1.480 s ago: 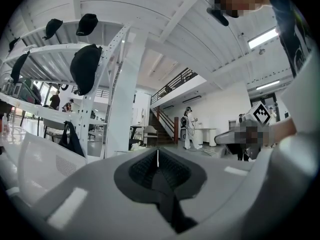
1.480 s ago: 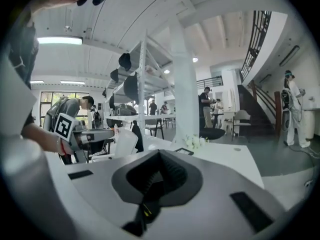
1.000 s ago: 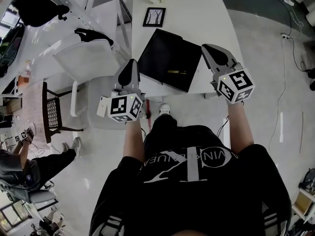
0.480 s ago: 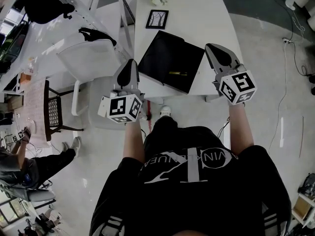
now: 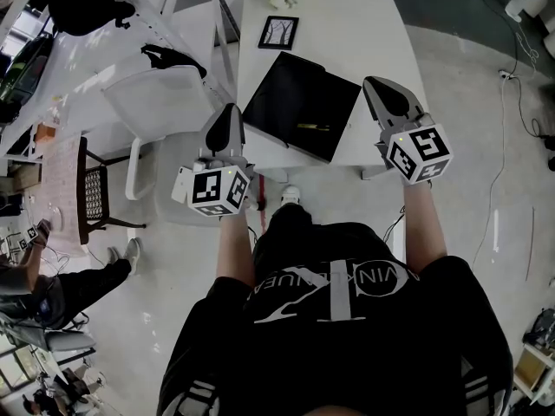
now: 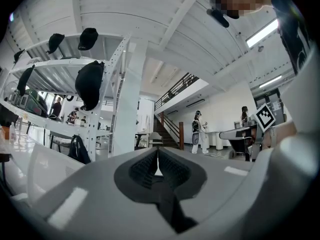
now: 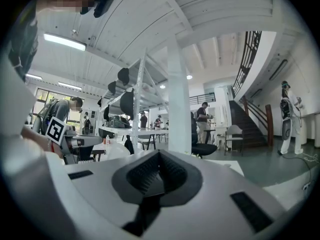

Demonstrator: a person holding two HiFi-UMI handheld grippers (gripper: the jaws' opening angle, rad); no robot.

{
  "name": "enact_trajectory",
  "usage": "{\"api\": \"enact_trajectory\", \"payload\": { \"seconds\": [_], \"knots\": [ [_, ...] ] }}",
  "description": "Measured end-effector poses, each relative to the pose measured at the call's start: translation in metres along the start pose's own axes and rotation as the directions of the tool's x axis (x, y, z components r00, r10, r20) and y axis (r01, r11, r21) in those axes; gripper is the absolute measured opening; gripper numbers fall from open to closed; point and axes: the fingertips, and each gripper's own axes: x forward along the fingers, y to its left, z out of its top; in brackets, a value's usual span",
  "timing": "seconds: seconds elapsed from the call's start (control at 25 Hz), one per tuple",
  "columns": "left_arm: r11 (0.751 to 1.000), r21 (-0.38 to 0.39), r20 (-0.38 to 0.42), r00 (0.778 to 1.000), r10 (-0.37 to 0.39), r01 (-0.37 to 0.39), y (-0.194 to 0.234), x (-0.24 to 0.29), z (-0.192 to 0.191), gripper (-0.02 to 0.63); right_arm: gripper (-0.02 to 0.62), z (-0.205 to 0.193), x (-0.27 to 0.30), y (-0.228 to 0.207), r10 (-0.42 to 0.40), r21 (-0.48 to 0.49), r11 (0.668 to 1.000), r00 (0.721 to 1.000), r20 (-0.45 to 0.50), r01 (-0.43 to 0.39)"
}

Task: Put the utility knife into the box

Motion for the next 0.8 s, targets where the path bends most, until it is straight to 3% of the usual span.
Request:
{"api": "enact_trajectory", "payload": {
  "seconds": [0.8],
  "knots": [
    [1.0, -0.002, -0.014, 1.0, -0.003, 0.003, -0.0096, -0.0022, -0.0031, 0.017, 0.014, -0.0013, -0.0079, -0.0052, 0.0, 0.003, 1.0, 1.0, -0.001, 0.0]
  ]
}}
